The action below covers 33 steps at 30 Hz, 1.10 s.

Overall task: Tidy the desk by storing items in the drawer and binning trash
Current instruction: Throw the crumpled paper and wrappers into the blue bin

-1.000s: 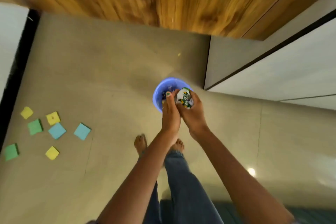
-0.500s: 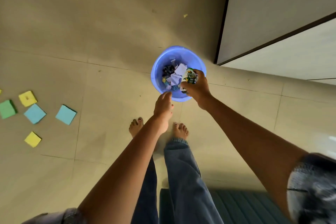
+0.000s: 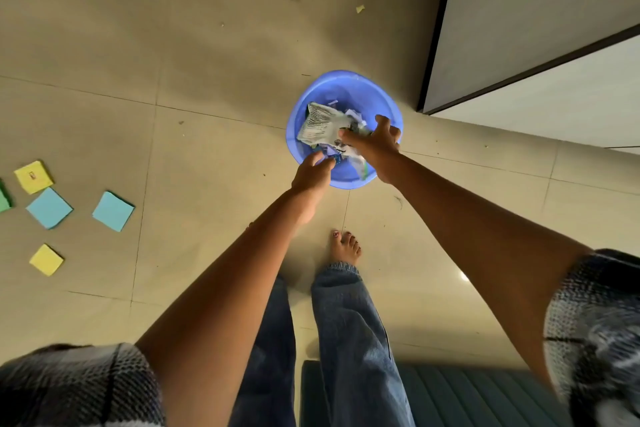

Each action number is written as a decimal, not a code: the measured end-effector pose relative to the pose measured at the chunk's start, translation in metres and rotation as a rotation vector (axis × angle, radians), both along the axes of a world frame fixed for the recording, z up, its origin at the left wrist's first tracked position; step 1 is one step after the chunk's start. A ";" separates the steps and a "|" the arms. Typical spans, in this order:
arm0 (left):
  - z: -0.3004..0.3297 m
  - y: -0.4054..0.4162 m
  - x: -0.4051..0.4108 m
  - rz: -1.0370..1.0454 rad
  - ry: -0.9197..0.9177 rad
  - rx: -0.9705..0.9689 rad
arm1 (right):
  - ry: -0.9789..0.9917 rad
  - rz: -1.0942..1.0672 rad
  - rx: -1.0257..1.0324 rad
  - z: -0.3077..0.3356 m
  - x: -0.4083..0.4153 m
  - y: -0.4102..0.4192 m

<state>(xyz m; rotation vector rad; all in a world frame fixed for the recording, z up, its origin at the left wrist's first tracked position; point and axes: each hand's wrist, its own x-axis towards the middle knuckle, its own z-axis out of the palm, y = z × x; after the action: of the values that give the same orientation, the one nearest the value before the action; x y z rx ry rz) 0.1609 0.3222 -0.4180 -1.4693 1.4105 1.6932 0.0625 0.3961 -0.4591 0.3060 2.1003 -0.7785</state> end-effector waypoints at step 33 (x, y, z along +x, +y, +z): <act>0.057 -0.020 0.111 -0.236 0.054 -0.399 | 0.458 0.826 0.166 0.072 0.109 0.008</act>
<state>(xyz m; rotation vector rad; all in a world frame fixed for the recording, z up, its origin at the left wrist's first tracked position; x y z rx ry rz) 0.2719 0.3017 -0.3614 -1.3907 1.9519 1.3692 0.1718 0.4038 -0.3874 -0.6870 2.4155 -0.1766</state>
